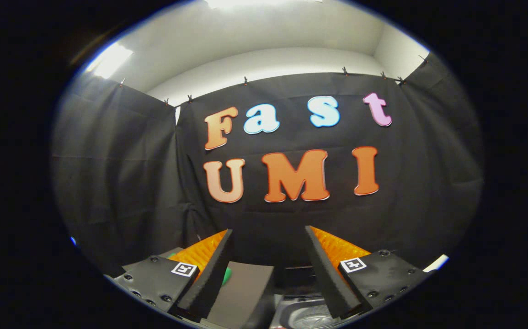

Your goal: Put the clothes into the washing machine and then close the washing machine lid.

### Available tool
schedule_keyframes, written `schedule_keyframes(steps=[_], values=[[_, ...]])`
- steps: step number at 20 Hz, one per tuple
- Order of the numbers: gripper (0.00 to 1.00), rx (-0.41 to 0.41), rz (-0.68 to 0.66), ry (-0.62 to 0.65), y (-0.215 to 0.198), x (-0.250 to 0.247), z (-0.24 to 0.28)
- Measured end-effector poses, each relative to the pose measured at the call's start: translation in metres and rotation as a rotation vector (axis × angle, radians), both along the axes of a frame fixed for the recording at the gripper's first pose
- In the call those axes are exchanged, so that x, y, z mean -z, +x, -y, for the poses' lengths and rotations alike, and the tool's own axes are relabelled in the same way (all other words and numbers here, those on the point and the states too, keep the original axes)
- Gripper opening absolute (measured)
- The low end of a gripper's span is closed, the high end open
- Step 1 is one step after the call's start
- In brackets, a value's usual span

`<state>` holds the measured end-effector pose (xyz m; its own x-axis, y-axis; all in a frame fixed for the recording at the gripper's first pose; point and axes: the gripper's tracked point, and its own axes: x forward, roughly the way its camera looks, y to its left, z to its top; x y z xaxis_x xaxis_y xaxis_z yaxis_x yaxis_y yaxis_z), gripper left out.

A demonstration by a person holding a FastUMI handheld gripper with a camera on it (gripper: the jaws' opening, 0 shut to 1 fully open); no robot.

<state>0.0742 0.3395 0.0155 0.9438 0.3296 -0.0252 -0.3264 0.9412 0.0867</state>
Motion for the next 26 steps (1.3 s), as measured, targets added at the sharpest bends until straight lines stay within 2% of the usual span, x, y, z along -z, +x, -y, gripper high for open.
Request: schedule_keyframes(steps=[4,9,16,21,24,25,26], values=[[0.98,-0.139,-0.069,0.047,0.000,0.016,-0.099],[0.98,-0.253,-0.160,-0.052,-0.008,0.063,-0.195],[0.98,-0.230,-0.315,-0.149,-0.017,0.136,-0.245],[0.98,-0.187,-0.468,-0.218,-0.008,0.189,-0.245],[0.98,-0.128,-0.573,-0.295,-0.010,0.232,-0.230],[0.98,-0.142,-0.621,-0.317,-0.014,0.248,-0.230],[1.00,-0.146,-0.597,-0.272,-0.011,0.245,-0.235]])
